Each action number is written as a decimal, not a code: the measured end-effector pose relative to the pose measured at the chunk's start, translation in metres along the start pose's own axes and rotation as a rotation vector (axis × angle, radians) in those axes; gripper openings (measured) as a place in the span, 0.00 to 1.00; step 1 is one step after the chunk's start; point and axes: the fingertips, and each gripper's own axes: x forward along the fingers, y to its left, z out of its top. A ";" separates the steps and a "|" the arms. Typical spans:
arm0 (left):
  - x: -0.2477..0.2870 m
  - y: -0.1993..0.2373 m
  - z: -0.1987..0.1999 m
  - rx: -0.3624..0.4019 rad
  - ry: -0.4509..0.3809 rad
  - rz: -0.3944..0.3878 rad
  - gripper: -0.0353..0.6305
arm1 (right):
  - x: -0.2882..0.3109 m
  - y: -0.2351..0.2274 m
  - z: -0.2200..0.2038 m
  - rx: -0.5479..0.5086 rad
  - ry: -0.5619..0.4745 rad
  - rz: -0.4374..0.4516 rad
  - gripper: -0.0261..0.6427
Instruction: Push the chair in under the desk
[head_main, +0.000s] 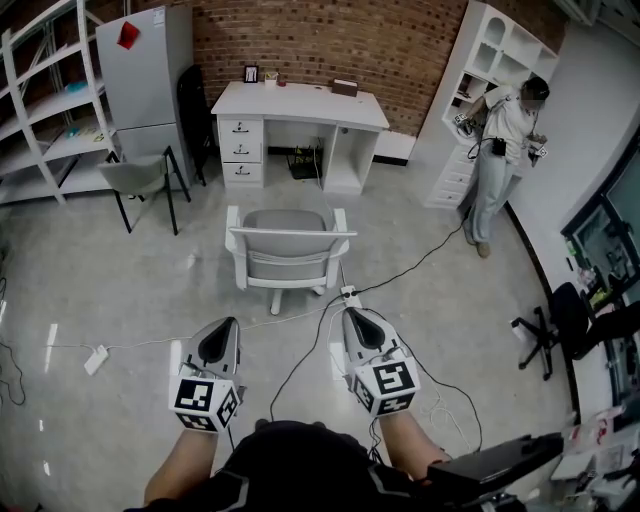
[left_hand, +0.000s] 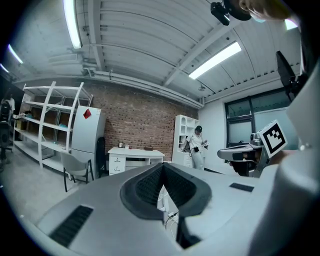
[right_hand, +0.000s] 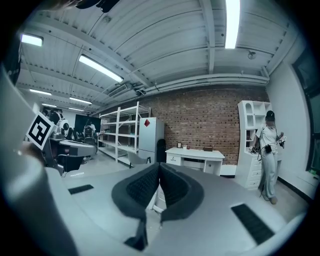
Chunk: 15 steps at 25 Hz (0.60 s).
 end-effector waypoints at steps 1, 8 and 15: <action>-0.002 0.004 -0.001 -0.001 0.000 -0.004 0.06 | 0.002 0.004 0.000 -0.005 0.000 -0.003 0.05; -0.014 0.031 -0.011 -0.002 0.006 -0.047 0.06 | 0.010 0.027 -0.001 -0.036 0.002 -0.036 0.05; -0.004 0.042 -0.012 -0.014 0.008 -0.071 0.06 | 0.026 0.026 0.004 -0.066 0.023 -0.052 0.05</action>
